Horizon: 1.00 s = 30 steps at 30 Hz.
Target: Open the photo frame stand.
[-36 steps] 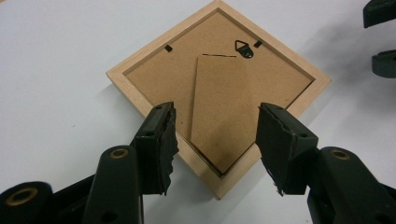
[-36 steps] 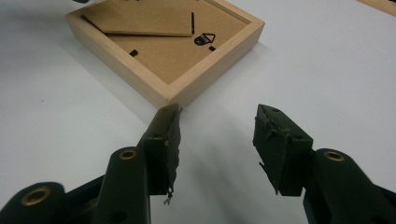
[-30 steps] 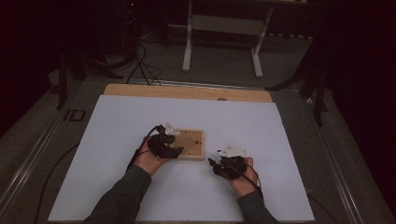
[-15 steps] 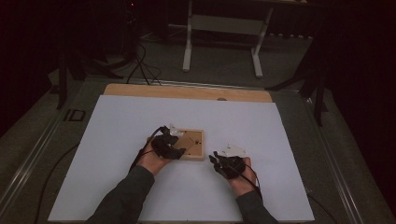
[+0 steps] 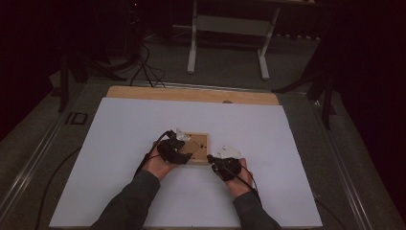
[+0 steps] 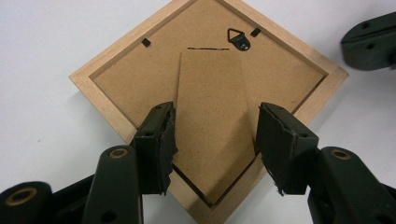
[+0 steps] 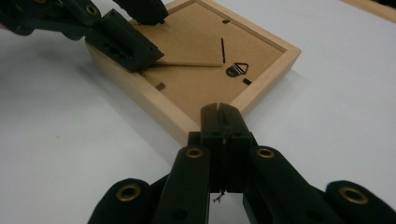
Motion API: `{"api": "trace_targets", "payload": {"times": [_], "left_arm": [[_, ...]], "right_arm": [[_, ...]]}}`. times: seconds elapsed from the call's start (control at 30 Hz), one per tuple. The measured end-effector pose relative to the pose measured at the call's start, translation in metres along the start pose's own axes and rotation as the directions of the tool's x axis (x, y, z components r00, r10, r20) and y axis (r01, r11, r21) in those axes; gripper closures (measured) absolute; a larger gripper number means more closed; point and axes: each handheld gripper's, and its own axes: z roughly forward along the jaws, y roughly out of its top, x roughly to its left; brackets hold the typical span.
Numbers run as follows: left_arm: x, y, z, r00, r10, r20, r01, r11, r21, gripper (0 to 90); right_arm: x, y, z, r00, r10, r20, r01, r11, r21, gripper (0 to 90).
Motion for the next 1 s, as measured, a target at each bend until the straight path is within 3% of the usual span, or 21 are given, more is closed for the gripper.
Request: {"api": "trace_targets", "payload": {"times": [0.37,0.6,1.0], "left_arm": [[0.0022,-0.0018,-0.0019,1.0000,-0.008,0.000,0.008,0.9999,0.008,47.9],[0.0048,-0.0042,-0.0027,0.9990,-0.038,0.025,0.038,0.9993,0.001,49.5],[0.0040,0.0040,-0.0086,0.9995,-0.026,0.015,0.026,0.9996,0.011,50.5]], "right_arm": [[0.0007,0.0021,0.0040,0.9998,0.002,-0.022,-0.002,1.000,-0.003,89.8],[0.0010,0.0018,0.0040,0.9998,0.000,-0.019,0.000,1.000,-0.004,89.9],[0.0005,0.0017,0.0042,0.9998,-0.005,-0.021,0.004,1.000,-0.007,89.9]]}}
